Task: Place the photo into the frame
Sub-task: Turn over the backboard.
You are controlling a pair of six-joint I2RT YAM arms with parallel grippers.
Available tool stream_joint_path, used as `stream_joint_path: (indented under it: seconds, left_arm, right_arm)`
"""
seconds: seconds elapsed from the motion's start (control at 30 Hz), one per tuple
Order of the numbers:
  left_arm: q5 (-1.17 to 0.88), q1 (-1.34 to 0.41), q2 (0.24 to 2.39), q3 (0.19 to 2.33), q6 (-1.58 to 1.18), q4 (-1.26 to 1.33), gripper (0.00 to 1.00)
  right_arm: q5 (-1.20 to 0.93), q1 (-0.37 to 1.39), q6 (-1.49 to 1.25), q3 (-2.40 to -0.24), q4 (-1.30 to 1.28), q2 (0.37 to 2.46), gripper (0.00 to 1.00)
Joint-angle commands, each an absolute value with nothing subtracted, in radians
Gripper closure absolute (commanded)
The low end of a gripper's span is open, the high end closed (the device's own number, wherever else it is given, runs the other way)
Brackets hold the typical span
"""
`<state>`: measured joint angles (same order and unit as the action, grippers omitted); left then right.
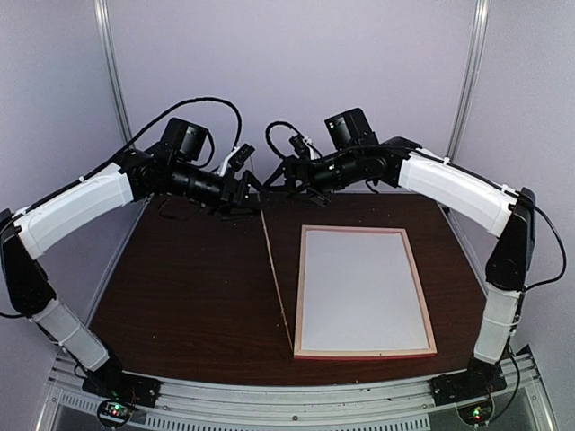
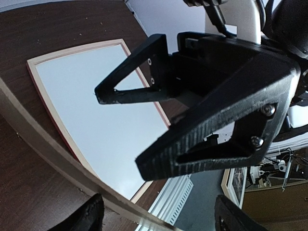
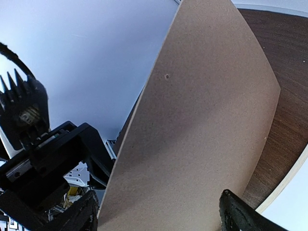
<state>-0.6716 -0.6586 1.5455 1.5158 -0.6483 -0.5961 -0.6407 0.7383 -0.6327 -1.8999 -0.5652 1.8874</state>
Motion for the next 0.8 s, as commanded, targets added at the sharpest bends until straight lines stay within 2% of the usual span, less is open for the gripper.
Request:
stream_joint_path:
  seconds: [0.0, 0.57, 0.77]
  left_arm:
    - [-0.719, -0.667, 1.58, 1.543, -0.643, -0.513, 0.2]
    - [-0.803, -0.709, 1.671, 1.603, -0.576, -0.508, 0.12]
    - [-0.818, -0.726, 1.702, 1.625, -0.566, -0.508, 0.08]
  right_arm:
    - [-0.654, 0.727, -0.63, -1.953, -0.599, 1.901, 0.15]
    - [-0.605, 0.709, -0.557, -2.004, -0.746, 1.903, 0.2]
    - [-0.573, 0.701, -0.515, -2.025, -0.817, 1.901, 0.27]
